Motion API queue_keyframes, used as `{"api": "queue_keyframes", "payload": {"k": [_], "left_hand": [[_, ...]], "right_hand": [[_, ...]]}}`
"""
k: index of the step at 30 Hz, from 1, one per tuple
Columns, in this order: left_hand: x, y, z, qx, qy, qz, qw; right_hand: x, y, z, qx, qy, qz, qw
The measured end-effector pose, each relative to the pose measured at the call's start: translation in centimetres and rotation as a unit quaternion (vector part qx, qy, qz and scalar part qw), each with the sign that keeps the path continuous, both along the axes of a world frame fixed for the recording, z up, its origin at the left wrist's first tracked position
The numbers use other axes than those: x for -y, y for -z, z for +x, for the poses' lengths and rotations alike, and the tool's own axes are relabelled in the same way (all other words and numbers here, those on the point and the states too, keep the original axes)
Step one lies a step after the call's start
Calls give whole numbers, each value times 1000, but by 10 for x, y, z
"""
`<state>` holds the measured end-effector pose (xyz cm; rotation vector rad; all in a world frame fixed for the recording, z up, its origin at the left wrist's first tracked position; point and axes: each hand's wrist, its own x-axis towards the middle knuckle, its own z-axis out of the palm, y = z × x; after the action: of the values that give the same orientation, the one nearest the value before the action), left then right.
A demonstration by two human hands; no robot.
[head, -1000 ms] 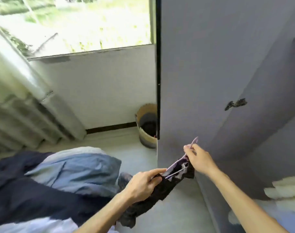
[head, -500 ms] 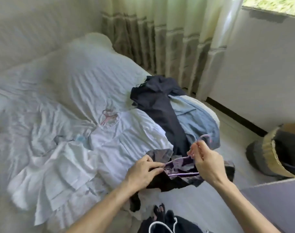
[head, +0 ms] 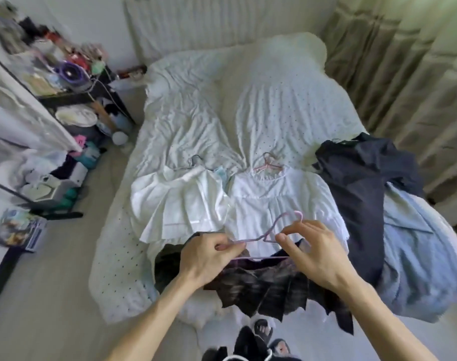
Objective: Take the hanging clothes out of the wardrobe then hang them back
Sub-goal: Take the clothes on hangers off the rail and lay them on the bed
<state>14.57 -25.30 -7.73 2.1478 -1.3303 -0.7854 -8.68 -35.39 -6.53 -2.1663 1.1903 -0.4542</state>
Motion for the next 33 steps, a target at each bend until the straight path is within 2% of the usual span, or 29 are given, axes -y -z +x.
{"api": "queue_keyframes", "payload": {"k": [5,8,11,14,17,20,24,28,33], "left_hand": [[-36,-30,56,-22,-102,1,995],[-51,-42,90,-51,-143,-16,988],[-61,-53,119,-61,-137,-16,989],[-66,-73,145,-43,-115,-31,992],[-60,-88,182,-17,-157,-89,983],[-38,-86,229,-8,-215,-134,967],[20,-51,288,19,-262,-172,950],[98,0,356,19,-242,-161,957],[193,71,437,19,-184,-104,977]], "right_hand": [[29,42,-2,-83,-35,30,995],[30,56,16,-29,-21,109,993],[26,58,45,37,-2,105,994],[30,54,77,42,-64,127,989],[35,56,113,31,-94,191,977],[44,63,159,55,-60,236,968],[67,85,239,81,5,299,951],[102,111,317,93,120,318,936],[154,143,382,70,198,355,911]]}}
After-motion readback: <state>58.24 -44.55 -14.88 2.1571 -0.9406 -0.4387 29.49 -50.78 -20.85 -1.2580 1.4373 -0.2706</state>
